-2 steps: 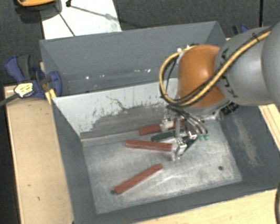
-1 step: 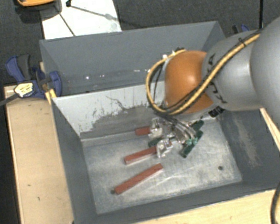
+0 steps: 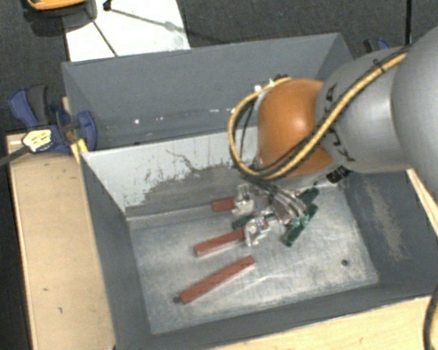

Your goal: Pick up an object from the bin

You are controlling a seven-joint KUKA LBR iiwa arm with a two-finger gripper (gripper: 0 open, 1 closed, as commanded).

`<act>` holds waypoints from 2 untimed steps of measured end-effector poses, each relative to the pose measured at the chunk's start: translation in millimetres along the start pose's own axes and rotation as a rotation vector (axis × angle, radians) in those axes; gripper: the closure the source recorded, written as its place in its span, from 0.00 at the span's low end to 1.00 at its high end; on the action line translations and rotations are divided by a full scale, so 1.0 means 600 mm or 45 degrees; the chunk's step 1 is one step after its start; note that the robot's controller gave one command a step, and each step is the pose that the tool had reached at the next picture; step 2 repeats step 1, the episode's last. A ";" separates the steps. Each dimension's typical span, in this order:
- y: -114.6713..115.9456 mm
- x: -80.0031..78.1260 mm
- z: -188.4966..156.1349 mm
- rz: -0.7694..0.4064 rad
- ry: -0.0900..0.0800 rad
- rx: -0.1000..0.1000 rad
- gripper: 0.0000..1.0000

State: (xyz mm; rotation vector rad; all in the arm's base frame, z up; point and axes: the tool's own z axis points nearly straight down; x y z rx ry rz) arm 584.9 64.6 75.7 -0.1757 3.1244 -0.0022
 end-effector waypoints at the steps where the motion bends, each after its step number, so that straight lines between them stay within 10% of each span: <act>1: 0.000 0.000 -0.003 0.000 0.003 -0.001 1.00; 2: 0.000 0.000 -0.003 0.000 0.003 -0.001 1.00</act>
Offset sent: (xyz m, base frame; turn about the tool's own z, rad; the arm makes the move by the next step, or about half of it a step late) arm 0.0000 0.0000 0.0718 0.0000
